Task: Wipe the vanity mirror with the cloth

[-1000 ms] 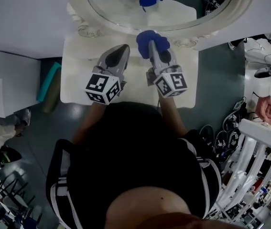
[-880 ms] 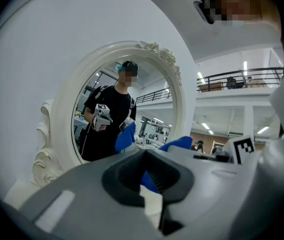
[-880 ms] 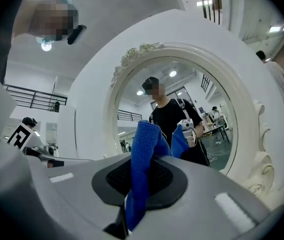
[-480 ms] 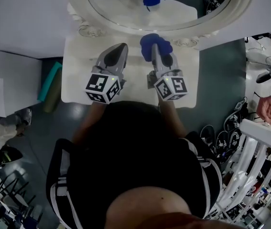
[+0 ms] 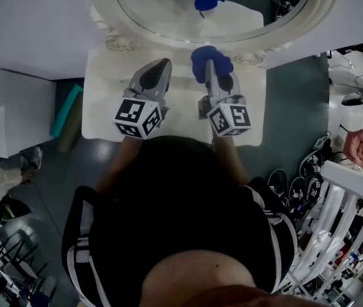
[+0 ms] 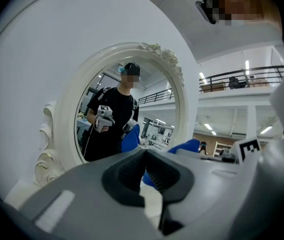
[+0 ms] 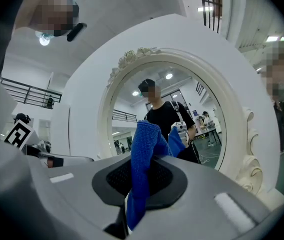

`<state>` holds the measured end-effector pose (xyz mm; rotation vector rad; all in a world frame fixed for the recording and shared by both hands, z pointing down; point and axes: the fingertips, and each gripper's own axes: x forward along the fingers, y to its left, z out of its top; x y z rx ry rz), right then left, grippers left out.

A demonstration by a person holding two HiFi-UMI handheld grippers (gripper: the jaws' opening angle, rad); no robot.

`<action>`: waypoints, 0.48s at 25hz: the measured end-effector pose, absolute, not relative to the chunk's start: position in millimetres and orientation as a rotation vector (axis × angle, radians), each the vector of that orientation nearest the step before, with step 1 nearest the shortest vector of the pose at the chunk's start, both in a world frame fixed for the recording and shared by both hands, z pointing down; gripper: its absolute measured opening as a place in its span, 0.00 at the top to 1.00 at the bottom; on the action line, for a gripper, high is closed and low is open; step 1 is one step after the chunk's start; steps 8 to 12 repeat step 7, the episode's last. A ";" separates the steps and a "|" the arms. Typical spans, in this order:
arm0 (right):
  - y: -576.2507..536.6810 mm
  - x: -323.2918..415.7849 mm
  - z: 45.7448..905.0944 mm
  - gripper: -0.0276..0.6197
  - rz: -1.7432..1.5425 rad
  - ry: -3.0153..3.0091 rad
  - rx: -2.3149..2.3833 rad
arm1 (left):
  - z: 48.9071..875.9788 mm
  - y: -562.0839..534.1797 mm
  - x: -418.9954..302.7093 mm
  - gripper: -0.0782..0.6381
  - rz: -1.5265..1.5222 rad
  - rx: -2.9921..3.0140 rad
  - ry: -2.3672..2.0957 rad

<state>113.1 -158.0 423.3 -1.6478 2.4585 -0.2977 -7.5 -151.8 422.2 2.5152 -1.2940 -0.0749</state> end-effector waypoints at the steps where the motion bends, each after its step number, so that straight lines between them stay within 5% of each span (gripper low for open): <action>1: -158.2 113.7 423.7 0.92 -0.298 2.456 -1.650 | 423.2 -152.1 -7.5 0.88 -0.076 2.514 -1.292; 12: -157.5 113.3 423.5 0.92 -0.287 2.455 -1.663 | 423.2 -152.7 -6.8 0.88 -0.069 2.519 -1.286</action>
